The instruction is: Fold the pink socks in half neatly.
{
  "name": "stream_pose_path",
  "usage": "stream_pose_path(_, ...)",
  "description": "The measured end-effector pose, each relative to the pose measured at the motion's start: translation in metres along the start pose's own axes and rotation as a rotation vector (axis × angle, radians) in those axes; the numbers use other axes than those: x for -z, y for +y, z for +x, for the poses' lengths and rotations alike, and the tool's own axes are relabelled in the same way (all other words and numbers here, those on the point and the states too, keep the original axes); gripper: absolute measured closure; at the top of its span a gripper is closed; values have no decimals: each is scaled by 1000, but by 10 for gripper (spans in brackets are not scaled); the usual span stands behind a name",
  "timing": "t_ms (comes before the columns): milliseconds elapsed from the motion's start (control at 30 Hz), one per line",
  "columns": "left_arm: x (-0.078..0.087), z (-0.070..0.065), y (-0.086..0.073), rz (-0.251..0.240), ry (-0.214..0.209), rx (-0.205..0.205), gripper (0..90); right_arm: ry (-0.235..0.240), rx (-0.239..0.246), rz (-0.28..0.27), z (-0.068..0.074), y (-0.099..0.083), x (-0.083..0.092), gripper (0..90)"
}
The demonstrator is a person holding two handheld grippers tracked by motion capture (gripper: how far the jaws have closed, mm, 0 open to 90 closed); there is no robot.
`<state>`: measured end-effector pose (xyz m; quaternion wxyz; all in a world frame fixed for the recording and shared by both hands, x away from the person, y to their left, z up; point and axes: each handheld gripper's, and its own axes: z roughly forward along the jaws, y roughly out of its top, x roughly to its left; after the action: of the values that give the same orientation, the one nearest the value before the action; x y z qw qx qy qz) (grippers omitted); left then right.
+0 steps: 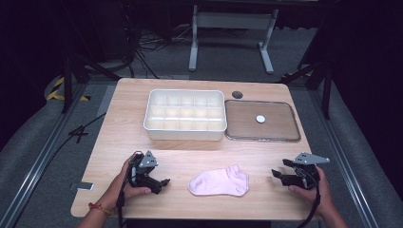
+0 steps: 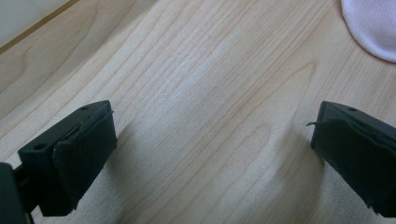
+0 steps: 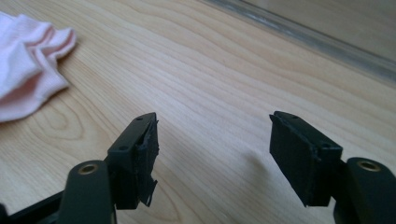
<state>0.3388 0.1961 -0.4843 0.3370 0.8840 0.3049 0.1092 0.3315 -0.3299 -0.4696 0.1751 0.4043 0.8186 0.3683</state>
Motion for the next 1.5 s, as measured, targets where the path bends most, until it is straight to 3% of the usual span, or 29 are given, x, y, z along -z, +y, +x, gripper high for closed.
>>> stream_pose_path(200,0,0,0,-4,0,1,3,76,49,-20,19,21,2,441)
stream_pose_path(233,0,-1,0,1,3,6,3,110,104,-22,34,31,0,489)
stream_pose_path(267,0,-1,0,1,3,6,3,127,129,-25,42,36,-1,502)
stream_pose_path(367,0,-1,0,-1,5,5,3,180,194,-34,65,50,-6,527)
stream_pose_path(433,0,-1,0,-2,6,6,3,191,220,-36,72,55,-9,528)
stream_pose_path(467,0,-1,0,-1,6,6,3,214,249,-30,85,61,-15,540)
stream_pose_path(500,0,-1,0,-1,6,6,3,214,249,-30,85,61,-15,540)
stream_pose_path(533,0,-1,0,0,5,7,3,233,289,-22,96,66,-21,559)
stream_pose_path(767,0,-1,0,-1,5,7,3,299,344,-21,122,78,-45,621)
stream_pose_path(900,0,-1,0,-2,6,7,3,326,353,-25,128,79,-51,643)
stream_pose_path(1133,1,-2,0,10,18,18,4,381,353,-8,131,67,-66,837)
stream_pose_path(1267,1,-3,1,1,32,27,57,398,350,-3,132,64,-71,881)
stream_pose_path(1300,2,-4,1,-7,29,42,57,405,347,0,133,63,-72,883)
stream_pose_path(1367,4,-3,3,-17,38,70,152,410,350,10,135,62,-76,884)
stream_pose_path(1500,5,-2,8,-66,-52,164,249,423,349,18,140,59,-80,887)
